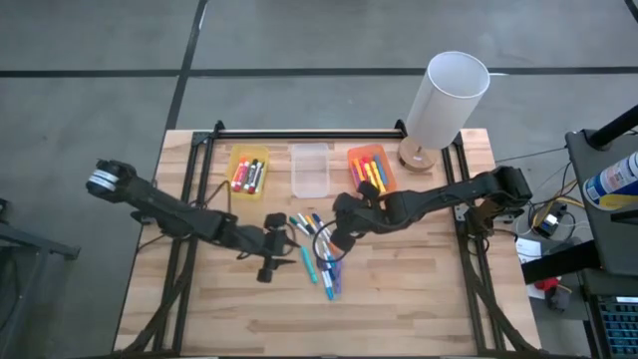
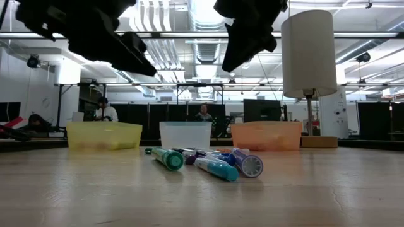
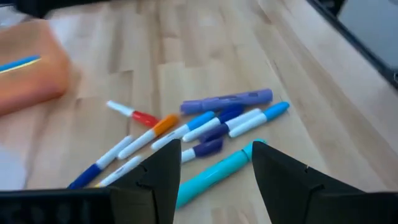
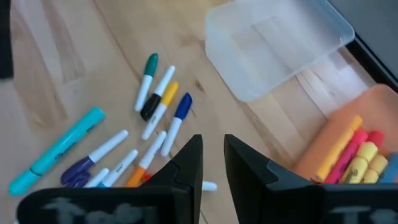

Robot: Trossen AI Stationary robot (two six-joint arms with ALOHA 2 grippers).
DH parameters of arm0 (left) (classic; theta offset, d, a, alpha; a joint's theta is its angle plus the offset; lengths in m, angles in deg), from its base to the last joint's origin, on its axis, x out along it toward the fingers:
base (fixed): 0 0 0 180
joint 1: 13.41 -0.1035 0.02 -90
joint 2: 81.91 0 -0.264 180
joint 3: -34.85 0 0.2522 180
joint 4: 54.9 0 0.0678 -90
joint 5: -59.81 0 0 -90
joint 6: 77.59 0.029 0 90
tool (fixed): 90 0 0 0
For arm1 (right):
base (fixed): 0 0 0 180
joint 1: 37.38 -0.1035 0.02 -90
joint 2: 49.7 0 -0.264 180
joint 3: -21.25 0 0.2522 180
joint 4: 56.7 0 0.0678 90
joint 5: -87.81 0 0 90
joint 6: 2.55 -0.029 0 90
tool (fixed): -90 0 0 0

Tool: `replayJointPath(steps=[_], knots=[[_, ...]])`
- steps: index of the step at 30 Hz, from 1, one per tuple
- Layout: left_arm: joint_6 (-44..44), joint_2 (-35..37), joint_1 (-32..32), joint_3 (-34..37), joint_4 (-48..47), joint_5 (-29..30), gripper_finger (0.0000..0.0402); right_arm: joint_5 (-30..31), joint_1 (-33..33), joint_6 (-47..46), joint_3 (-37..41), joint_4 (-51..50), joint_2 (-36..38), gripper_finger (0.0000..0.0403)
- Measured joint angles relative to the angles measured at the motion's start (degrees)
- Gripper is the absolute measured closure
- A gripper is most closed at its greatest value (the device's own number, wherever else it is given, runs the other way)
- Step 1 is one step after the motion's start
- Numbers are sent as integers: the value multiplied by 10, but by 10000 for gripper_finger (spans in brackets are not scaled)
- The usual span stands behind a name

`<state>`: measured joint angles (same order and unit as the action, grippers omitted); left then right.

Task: Pick & Place Markers
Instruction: Put the large light blue highlighter pen into the orange bin

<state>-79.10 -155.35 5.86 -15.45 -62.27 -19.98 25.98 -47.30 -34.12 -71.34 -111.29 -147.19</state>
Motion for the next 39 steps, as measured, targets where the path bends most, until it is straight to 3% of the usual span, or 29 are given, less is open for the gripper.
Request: replayJointPath(steps=[5, 12, 21, 33, 39], knots=[[62, -76, -14, -46, -8, -51, 211, -1, -2, -15, -1, -8, 2, 344], [112, -167, -29, -104, -69, -51, 211, -2, -6, -14, -1, -8, 3, 344], [145, -241, -50, -132, -80, -50, 211, -2, -7, -13, -1, -8, 3, 344], [114, -272, -54, -139, -100, -79, 215, -1, -8, -13, -1, -8, 3, 346], [75, -266, -54, -139, -112, -92, 270, -1, -8, -14, -1, -7, 3, 346]])
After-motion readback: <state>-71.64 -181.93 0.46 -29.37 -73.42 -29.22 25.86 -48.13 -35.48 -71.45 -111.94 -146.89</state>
